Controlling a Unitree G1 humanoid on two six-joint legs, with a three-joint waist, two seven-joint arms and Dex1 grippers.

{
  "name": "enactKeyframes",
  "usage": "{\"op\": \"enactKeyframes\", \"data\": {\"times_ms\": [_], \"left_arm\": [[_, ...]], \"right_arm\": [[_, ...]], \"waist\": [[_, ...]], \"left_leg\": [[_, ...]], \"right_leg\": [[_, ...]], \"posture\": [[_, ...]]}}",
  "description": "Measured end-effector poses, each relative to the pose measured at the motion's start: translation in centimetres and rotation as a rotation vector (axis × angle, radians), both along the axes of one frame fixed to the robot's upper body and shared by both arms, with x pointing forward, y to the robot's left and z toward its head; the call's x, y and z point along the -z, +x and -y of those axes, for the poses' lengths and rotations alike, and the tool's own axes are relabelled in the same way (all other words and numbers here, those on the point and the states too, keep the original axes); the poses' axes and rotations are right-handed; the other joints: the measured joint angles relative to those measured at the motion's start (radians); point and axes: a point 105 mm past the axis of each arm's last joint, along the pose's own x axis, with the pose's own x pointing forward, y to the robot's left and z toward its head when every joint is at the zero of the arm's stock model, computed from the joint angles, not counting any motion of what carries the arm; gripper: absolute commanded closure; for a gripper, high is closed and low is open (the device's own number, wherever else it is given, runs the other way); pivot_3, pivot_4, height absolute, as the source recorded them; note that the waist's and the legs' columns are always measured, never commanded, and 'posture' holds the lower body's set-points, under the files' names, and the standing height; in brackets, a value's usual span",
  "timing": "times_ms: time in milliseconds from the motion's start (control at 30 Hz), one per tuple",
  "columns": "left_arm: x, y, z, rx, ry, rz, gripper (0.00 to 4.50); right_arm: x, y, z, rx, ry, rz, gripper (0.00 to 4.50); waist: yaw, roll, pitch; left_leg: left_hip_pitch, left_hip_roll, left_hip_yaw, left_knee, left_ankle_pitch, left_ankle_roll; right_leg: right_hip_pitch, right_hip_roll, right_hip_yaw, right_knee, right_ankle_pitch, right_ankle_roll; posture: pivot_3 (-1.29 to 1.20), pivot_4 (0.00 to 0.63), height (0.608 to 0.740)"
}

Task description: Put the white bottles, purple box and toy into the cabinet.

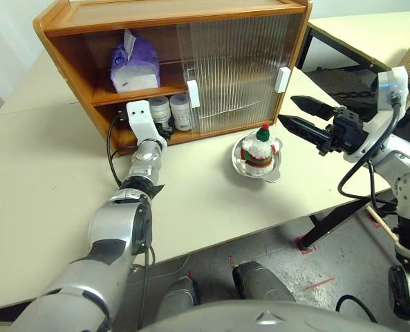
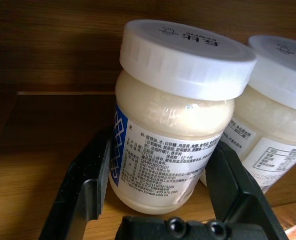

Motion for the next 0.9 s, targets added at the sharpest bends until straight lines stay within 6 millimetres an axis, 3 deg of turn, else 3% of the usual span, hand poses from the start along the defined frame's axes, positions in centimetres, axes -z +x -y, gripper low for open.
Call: {"op": "enactKeyframes", "data": {"times_ms": [467, 500, 567, 900], "left_arm": [[-0.1, -0.2, -1.3, -0.068, 0.019, -0.001, 1.44], [-0.1, -0.2, -1.3, -0.068, 0.021, -0.001, 0.71], [-0.1, -0.2, -1.3, -0.066, 0.024, 0.001, 0.05], [-0.4, -0.3, -1.2, -0.044, 0.017, 0.038, 0.02]], "right_arm": [[0.0, 0.0, 0.0, 0.002, 0.001, -0.001, 0.0], [0.0, 0.0, 0.0, 0.002, 0.001, -0.001, 0.0], [0.0, 0.0, 0.0, 0.003, 0.001, -0.001, 0.0], [0.0, 0.0, -0.2, -0.006, 0.008, -0.002, 0.0]], "waist": [[-0.001, 0.0, 0.0], [-0.001, 0.0, 0.0], [-0.001, 0.0, 0.0], [0.0, 0.0, 0.0]], "left_leg": [[0.0, -0.001, 0.0, 0.0, 0.0, 0.0], [0.0, -0.001, 0.0, 0.0, 0.0, 0.0], [0.0, -0.001, 0.0, 0.0, 0.0, 0.0], [0.0, -0.002, -0.001, 0.0, 0.0, 0.0]], "right_leg": [[0.0, 0.0, 0.0, 0.0, 0.0, 0.0], [0.0, 0.0, 0.0, 0.0, 0.0, 0.0], [0.0, 0.0, 0.0, 0.0, 0.0, 0.0], [0.0, 0.0, 0.0, 0.0, 0.0, 0.0]], "posture": [[-0.28, 0.051, 0.74], [-0.27, 0.051, 0.74], [-0.27, 0.052, 0.74], [-0.24, 0.055, 0.74]]}}
